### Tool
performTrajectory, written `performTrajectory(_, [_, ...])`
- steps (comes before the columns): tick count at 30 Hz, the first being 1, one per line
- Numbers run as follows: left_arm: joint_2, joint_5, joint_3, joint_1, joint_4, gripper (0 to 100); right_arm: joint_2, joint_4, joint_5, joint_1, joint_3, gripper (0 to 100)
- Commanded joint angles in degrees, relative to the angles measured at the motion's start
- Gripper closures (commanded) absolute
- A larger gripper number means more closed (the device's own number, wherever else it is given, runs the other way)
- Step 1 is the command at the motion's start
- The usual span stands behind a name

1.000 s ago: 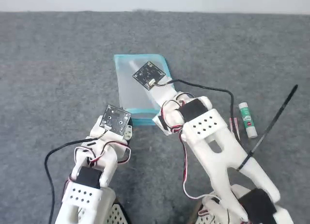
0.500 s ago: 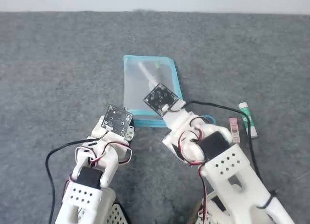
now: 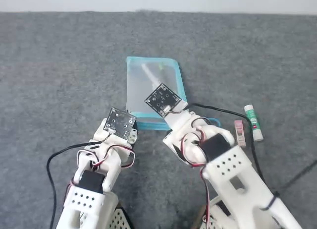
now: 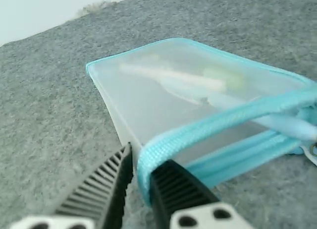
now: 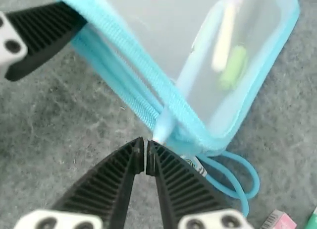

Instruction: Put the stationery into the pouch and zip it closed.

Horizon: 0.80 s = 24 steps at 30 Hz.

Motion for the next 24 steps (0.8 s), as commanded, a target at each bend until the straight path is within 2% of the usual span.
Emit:
performTrajectory(1, [-0.9,0.4,-0.5,0.9,-1.8,99,3.6,-4.7,0.6,0.0,-0.6,99.1])
performTrajectory(6, [-0.9,0.4,-0.5,1.0,-1.8,99,8.3,-6.3,0.6,0.0,-3.9,99.1])
performTrajectory(15, [-0.9,0.4,-0.4,1.0,-1.8,99,19.2,-5.2,-2.8,0.0,-18.8,99.1])
performTrajectory(19, [-0.9,0.4,-0.3,0.8,-1.8,99,17.3,6.1,-2.6,2.9,-23.6,97.5])
performTrajectory(21, [-0.9,0.4,0.0,0.8,-1.8,99,13.8,13.0,-1.8,5.2,-25.4,92.1])
performTrajectory(24, [-0.9,0.4,0.0,0.9,-1.8,99,7.7,24.3,3.7,8.4,-26.4,83.1])
